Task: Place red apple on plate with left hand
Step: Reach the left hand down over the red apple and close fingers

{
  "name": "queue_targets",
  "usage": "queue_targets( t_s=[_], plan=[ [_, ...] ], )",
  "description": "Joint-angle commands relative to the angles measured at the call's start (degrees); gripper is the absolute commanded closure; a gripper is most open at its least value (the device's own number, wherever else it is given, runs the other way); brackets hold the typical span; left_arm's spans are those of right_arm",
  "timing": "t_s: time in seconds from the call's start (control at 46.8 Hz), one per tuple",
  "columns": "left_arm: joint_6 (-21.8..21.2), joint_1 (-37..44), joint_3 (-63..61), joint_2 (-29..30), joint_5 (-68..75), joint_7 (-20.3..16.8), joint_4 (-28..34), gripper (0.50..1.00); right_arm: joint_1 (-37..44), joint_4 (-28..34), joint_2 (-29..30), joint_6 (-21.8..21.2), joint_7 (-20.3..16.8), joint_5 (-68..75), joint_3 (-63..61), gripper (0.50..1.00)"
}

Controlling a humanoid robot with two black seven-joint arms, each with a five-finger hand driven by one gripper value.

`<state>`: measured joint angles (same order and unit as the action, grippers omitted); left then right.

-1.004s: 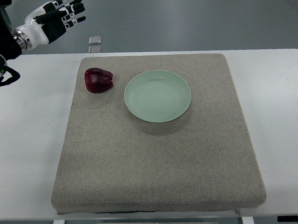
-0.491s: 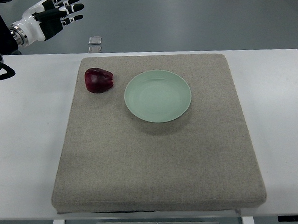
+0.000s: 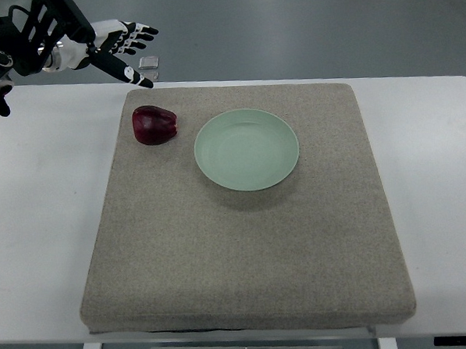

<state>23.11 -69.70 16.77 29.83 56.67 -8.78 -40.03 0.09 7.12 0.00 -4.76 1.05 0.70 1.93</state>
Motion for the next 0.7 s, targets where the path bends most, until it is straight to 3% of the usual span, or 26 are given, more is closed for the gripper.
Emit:
queue_targets(
  t_s=[0.0, 0.149, 0.683],
  plan=[
    [-3.94, 0.09, -3.49, 0.41, 4.84, -0.97, -2.94, 0.506, 0.0, 0.0, 0.0, 0.01, 0.0, 0.0, 0.0, 0.568],
    [-10.28, 0.26, -9.55, 0.23, 6.7, -1.06, -5.06, 0.506, 0.0, 0.0, 0.0, 0.01, 0.0, 0.0, 0.0, 0.568],
    [-10.81, 0.88, -14.92, -0.47, 9.95, -1.06, -5.14, 0.506, 0.0, 0.0, 0.0, 0.01, 0.0, 0.0, 0.0, 0.568]
  ],
)
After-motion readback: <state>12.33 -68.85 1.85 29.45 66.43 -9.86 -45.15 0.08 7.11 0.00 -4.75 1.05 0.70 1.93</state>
